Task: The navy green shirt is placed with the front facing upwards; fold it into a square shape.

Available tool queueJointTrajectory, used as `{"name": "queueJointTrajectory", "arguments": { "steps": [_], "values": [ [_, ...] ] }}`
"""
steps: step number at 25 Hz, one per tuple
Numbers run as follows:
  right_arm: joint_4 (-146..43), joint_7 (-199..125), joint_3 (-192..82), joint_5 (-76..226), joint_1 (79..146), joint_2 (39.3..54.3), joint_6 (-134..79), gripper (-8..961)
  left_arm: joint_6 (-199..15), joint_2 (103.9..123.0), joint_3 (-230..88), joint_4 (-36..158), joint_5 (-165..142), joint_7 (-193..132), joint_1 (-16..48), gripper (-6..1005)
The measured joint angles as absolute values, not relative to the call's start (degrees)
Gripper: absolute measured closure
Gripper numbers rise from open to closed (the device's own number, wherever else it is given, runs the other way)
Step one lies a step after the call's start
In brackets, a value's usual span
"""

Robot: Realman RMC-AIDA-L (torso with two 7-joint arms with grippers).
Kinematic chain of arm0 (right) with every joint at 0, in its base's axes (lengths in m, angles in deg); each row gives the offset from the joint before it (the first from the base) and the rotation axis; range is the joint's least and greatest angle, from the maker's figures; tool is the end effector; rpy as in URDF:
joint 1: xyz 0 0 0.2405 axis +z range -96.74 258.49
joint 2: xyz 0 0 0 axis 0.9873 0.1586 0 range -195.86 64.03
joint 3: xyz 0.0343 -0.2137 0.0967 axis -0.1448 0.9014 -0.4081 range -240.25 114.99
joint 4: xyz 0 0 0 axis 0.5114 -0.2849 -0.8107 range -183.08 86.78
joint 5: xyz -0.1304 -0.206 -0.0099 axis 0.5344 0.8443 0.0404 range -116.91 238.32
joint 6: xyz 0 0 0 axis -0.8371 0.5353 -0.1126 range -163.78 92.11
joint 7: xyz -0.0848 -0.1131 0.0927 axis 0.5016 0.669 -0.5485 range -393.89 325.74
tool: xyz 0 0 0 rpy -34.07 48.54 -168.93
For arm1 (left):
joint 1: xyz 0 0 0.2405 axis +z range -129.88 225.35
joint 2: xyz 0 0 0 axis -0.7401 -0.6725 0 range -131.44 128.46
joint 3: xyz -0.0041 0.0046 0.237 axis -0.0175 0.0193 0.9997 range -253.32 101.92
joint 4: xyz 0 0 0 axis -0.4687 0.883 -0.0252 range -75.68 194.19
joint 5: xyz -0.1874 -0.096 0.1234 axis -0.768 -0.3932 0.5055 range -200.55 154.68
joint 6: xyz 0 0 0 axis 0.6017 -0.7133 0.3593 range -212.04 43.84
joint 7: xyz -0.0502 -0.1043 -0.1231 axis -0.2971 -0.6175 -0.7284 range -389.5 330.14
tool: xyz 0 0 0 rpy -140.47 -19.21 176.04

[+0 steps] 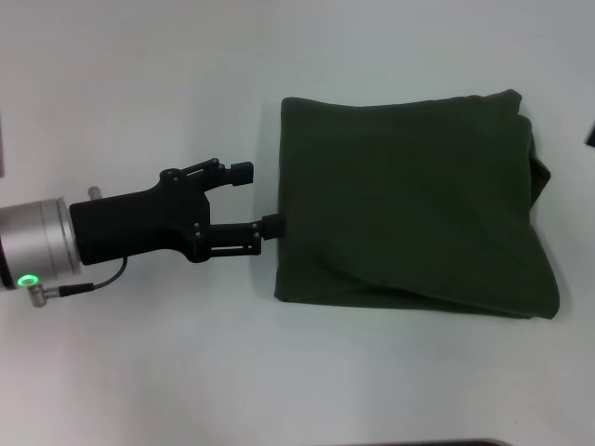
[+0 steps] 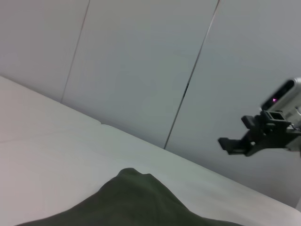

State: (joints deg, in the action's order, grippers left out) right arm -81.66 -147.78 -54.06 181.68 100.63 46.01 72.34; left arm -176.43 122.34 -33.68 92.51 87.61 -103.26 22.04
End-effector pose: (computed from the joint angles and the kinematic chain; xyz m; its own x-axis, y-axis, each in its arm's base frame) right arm 0.3437 0.2739 0.0899 0.0519 -0.7180 -0.6941 -0.8765 -0.3658 0.3129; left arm -0.2529 0.3119 -0.0582 0.7121 0.3714 0.5958 0.4682 -0.8836 -0.0088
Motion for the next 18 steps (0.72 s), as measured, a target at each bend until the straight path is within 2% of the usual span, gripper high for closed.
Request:
{"name": "queueJointTrajectory", "arguments": {
  "steps": [4,10,18],
  "values": [
    [-81.7,-147.9,-50.7,181.8,104.7,47.1,68.6,284,-176.0,122.35,-34.2,92.5,87.5,-103.2,21.7,56],
    [-81.6,-149.9,-46.0,181.9,108.6,48.16,58.6,541,-175.9,122.43,-35.0,92.4,86.9,-103.1,21.6,56],
    [-81.5,-152.5,-38.1,181.8,110.3,49.08,49.7,862,-175.9,122.43,-35.0,92.4,86.0,-103.1,21.5,56]
  ]
}}
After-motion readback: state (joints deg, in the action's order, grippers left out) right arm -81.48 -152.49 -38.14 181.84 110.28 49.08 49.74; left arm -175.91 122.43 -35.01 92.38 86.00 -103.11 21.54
